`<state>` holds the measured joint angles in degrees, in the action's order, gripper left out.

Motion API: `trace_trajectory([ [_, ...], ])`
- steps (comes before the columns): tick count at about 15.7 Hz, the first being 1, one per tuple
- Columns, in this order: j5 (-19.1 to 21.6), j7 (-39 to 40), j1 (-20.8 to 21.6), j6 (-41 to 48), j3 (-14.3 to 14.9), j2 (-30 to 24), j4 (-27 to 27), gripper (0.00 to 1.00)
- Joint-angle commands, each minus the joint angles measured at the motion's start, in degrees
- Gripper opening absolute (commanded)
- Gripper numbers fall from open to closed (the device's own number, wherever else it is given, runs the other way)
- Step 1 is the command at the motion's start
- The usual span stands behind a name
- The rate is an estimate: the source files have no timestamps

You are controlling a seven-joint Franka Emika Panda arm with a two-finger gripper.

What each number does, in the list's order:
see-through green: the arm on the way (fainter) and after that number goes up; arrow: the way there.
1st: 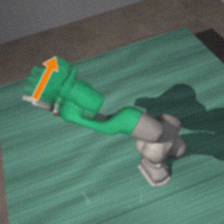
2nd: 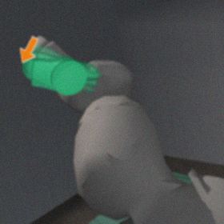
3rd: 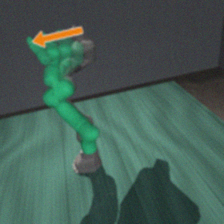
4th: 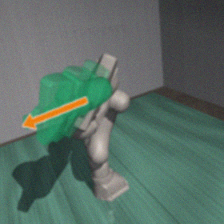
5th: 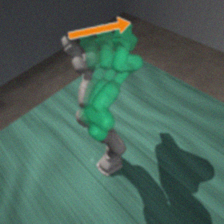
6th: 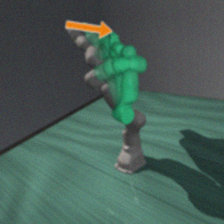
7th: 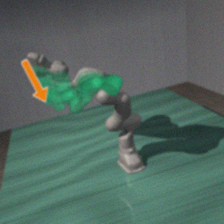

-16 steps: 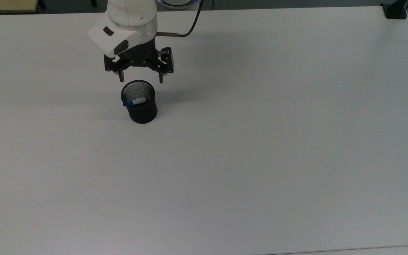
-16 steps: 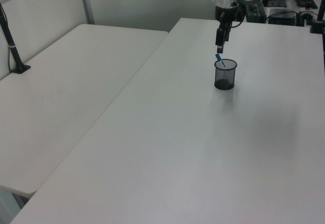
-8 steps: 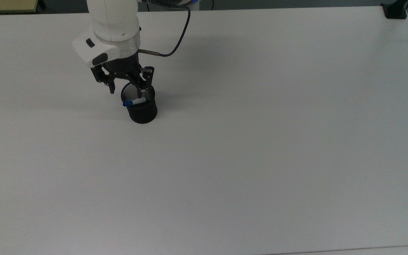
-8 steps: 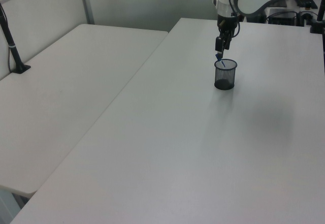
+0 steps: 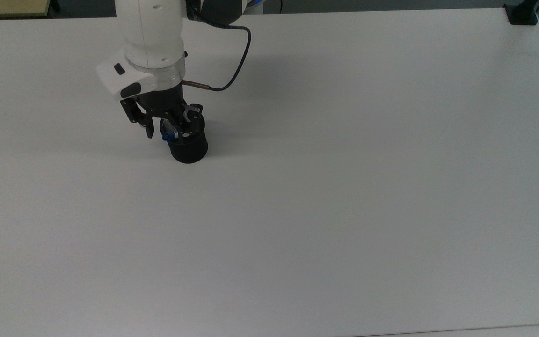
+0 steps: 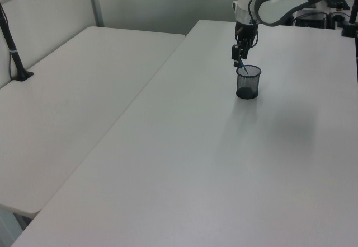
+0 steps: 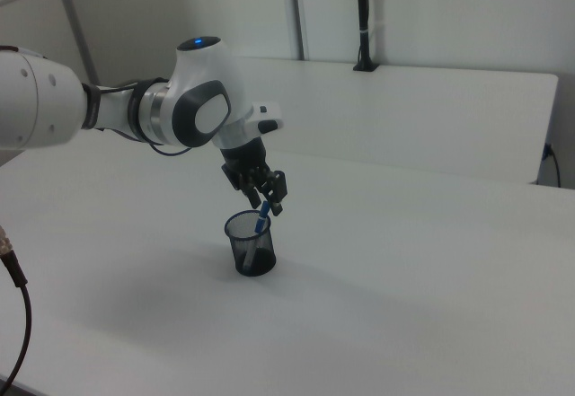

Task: Remove the marker
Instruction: 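Lower the gripper onto the blue-capped marker and close on it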

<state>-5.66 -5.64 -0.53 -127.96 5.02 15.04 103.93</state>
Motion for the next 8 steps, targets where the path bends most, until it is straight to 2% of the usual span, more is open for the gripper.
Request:
trace_trajectory([
  [1, -0.1, -1.6, -0.3, -1.8, 0.2, -1.0, 1.1, 0.01],
  [4, -0.1, -1.6, -0.3, -1.2, 0.2, -1.7, 0.9, 0.0],
  [8, -0.1, -1.6, -0.3, 3.6, 0.2, -5.9, -0.5, 0.0],
])
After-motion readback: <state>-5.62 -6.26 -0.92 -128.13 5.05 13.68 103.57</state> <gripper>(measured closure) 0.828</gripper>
